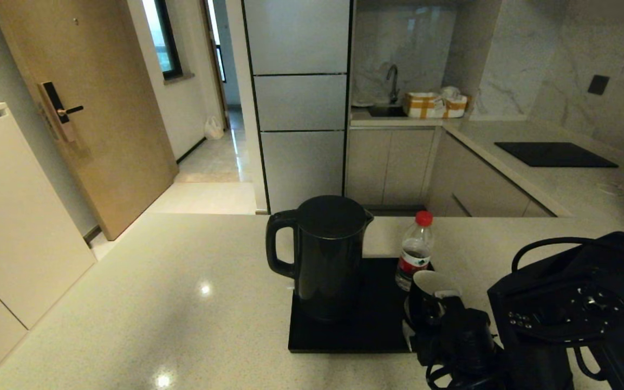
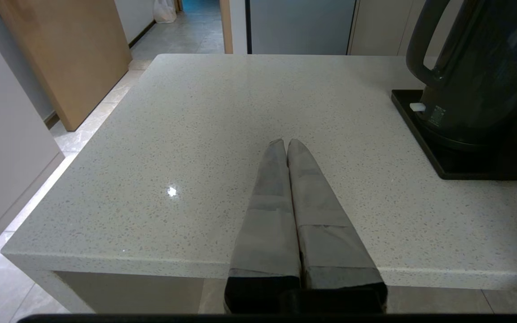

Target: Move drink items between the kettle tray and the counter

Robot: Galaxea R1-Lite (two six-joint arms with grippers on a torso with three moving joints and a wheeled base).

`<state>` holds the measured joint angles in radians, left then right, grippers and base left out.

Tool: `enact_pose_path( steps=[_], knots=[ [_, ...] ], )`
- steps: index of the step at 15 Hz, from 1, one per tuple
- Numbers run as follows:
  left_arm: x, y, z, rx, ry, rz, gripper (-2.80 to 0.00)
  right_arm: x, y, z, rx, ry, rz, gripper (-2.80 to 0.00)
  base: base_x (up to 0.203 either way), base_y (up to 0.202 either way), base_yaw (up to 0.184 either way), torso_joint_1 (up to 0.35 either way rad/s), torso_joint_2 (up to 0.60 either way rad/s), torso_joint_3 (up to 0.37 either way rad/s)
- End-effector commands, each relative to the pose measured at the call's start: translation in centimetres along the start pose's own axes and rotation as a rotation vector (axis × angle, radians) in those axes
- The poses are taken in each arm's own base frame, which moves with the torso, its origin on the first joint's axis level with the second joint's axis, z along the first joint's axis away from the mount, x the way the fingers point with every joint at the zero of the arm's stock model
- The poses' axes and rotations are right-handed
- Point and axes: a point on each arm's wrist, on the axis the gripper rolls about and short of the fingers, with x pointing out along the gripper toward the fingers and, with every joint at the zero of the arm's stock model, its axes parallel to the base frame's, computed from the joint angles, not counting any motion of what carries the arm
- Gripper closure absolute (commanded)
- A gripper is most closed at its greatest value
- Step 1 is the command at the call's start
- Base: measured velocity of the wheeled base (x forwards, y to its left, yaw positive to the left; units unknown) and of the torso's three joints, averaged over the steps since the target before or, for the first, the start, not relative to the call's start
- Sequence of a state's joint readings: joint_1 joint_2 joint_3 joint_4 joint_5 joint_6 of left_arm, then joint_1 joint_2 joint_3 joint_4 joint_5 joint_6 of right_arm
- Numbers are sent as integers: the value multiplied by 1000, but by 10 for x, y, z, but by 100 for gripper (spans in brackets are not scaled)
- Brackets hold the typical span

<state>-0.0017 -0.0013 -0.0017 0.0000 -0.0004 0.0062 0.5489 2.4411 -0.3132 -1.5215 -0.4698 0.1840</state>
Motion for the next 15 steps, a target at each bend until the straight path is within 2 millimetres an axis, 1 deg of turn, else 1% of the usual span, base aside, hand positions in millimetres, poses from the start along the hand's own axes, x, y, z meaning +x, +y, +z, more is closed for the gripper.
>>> enact_pose_path(
  steps=[1, 2, 3, 5, 6, 7, 10, 13, 14, 15],
  knots=[
    [0, 0, 0, 0, 0, 1, 0, -4, -2, 1, 12, -3, -1, -280, 0, 0, 0, 0, 0, 0],
    [0, 0, 0, 0, 0, 0, 0, -12, -6, -1, 19, 18, -2, -280, 0, 0, 0, 0, 0, 0],
    [0, 0, 0, 0, 0, -1, 0, -19, -10, 1, 34, 20, 2, -280, 0, 0, 0, 0, 0, 0],
    [0, 0, 0, 0, 0, 1, 0, -35, -16, 8, 55, 9, 11, -280, 0, 0, 0, 0, 0, 0],
    [0, 0, 0, 0, 0, 1, 0, -43, -19, 15, 73, -11, 20, -280, 0, 0, 0, 0, 0, 0],
    [0, 0, 0, 0, 0, -1, 0, -54, -23, 20, 83, -22, 35, -280, 0, 0, 0, 0, 0, 0],
    [0, 0, 0, 0, 0, -1, 0, -74, -32, 26, 96, -37, 62, -280, 0, 0, 0, 0, 0, 0],
    [0, 0, 0, 0, 1, 0, 0, -96, -42, 49, 137, -154, 65, -280, 0, 0, 0, 0, 0, 0],
    [0, 0, 0, 0, 0, 1, 0, -101, -53, 61, 133, -216, 22, -280, 0, 0, 0, 0, 0, 0],
    [0, 0, 0, 0, 0, -1, 0, -109, -72, 78, 145, -302, -54, -280, 0, 0, 0, 0, 0, 0]
  ],
)
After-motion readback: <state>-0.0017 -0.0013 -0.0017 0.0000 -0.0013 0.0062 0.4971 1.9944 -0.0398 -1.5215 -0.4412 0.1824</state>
